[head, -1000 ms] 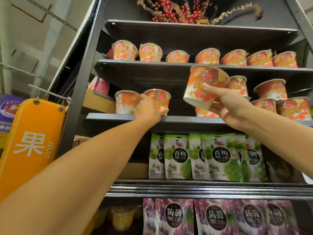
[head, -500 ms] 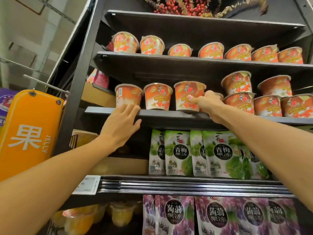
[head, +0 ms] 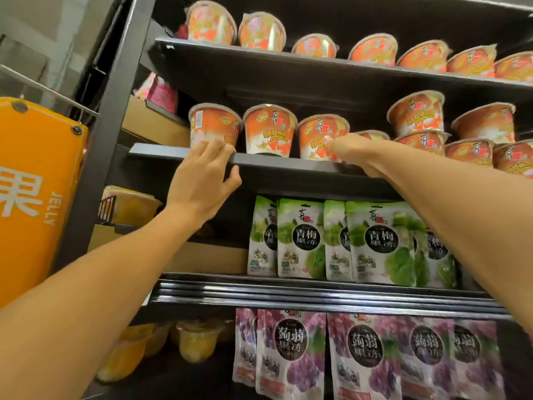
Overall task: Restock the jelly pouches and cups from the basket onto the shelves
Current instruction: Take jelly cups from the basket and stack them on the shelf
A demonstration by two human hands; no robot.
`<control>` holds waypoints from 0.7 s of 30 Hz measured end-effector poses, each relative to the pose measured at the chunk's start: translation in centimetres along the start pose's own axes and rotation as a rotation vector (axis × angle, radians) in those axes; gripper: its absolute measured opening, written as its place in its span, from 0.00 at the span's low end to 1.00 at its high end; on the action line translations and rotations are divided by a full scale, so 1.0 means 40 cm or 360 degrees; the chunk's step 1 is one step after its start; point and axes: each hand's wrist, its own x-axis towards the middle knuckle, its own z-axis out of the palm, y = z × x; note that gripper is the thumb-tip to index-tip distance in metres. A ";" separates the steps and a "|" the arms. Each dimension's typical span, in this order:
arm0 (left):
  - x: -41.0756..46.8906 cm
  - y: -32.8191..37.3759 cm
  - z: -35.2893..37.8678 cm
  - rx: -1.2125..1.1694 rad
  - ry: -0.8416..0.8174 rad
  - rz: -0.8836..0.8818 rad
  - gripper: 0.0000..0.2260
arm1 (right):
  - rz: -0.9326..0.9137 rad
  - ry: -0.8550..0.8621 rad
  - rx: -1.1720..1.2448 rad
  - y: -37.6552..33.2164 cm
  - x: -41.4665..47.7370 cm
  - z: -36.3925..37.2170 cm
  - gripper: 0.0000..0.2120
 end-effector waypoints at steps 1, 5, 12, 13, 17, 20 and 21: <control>0.000 0.004 0.000 -0.0012 0.0004 -0.0017 0.15 | 0.0022 -0.0023 -0.0011 -0.001 -0.001 0.003 0.29; -0.002 0.018 -0.002 -0.0061 0.0020 -0.0104 0.15 | -0.0123 0.0074 -0.0257 0.001 -0.016 0.012 0.27; -0.010 0.033 -0.018 -0.0186 -0.0059 -0.0245 0.21 | -0.0237 0.0352 -0.0230 0.027 -0.049 0.028 0.25; -0.013 0.036 -0.021 -0.0200 -0.0076 -0.0266 0.22 | -0.0237 0.0392 -0.0135 0.033 -0.049 0.028 0.25; -0.024 0.053 -0.042 -0.0277 -0.0148 -0.0361 0.25 | -0.0393 0.0516 0.0159 0.072 -0.090 0.028 0.17; -0.041 0.074 -0.065 -0.0274 -0.0205 -0.0370 0.26 | -0.0551 0.0559 0.0262 0.118 -0.153 0.036 0.14; -0.055 0.088 -0.075 -0.0270 -0.0194 -0.0373 0.25 | -0.0602 0.0559 0.0271 0.135 -0.178 0.039 0.14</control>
